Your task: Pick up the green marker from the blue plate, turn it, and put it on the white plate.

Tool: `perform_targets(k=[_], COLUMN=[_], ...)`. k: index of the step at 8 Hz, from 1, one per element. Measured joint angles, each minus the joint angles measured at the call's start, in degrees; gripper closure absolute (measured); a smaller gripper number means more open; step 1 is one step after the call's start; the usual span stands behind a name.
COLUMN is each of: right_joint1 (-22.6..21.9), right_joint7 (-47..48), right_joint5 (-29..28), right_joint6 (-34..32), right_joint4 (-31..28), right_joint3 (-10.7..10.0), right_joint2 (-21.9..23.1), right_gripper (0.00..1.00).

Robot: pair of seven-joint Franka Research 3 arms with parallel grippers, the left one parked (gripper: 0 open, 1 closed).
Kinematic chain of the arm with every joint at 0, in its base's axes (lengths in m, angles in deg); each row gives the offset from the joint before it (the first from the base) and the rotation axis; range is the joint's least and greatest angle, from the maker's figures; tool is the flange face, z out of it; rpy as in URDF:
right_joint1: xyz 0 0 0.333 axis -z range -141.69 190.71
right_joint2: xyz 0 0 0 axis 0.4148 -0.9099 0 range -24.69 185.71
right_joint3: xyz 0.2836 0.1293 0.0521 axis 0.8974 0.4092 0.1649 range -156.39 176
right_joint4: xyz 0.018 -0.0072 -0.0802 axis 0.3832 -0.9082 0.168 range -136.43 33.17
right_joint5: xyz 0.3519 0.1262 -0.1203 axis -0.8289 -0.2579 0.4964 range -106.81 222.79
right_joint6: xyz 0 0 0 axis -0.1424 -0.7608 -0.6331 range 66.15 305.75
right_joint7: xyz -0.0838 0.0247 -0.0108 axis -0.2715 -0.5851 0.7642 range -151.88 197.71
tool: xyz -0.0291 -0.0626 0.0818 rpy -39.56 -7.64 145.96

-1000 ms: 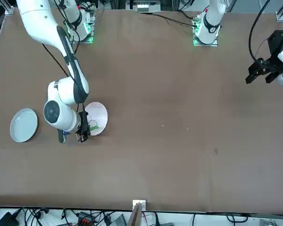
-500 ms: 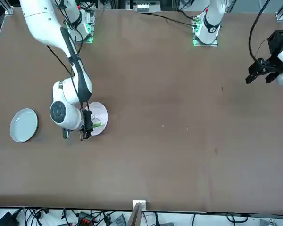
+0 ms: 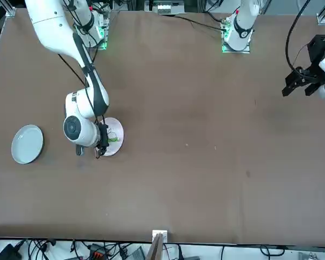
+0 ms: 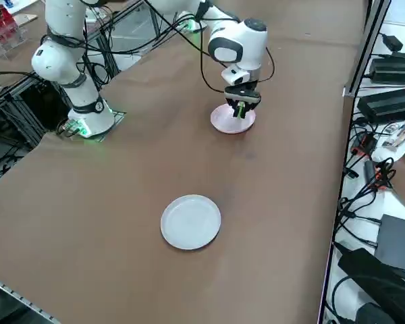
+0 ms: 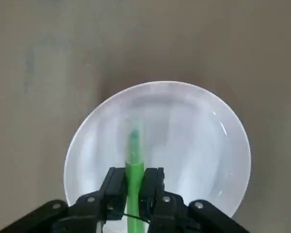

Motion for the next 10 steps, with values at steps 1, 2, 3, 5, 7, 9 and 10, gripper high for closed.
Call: perform_targets(k=[1, 2, 3, 5, 7, 9, 10], right_joint1=[-0.1, -0.1, -0.1, -0.2, -0.4, -0.9, -1.0], right_joint7=[0.5, 1.2, 2.5, 4.1, 4.3, 3.1, 1.3], right_joint5=[0.0, 0.0, 0.0, 0.0, 0.0, 0.0, 0.0], right_joint6=[0.8, 1.1, 1.1, 1.2, 1.2, 0.3, -1.2], right_joint4=[-0.8, -1.3, -1.7, -2.0, -2.5, -2.6, -2.4], right_joint3=[0.0, 0.0, 0.0, 0.0, 0.0, 0.0, 0.0], right_joint2=[0.0, 0.0, 0.0, 0.0, 0.0, 0.1, 0.4], right_gripper=[0.83, 0.83, 0.83, 0.83, 0.82, 0.50, 0.29])
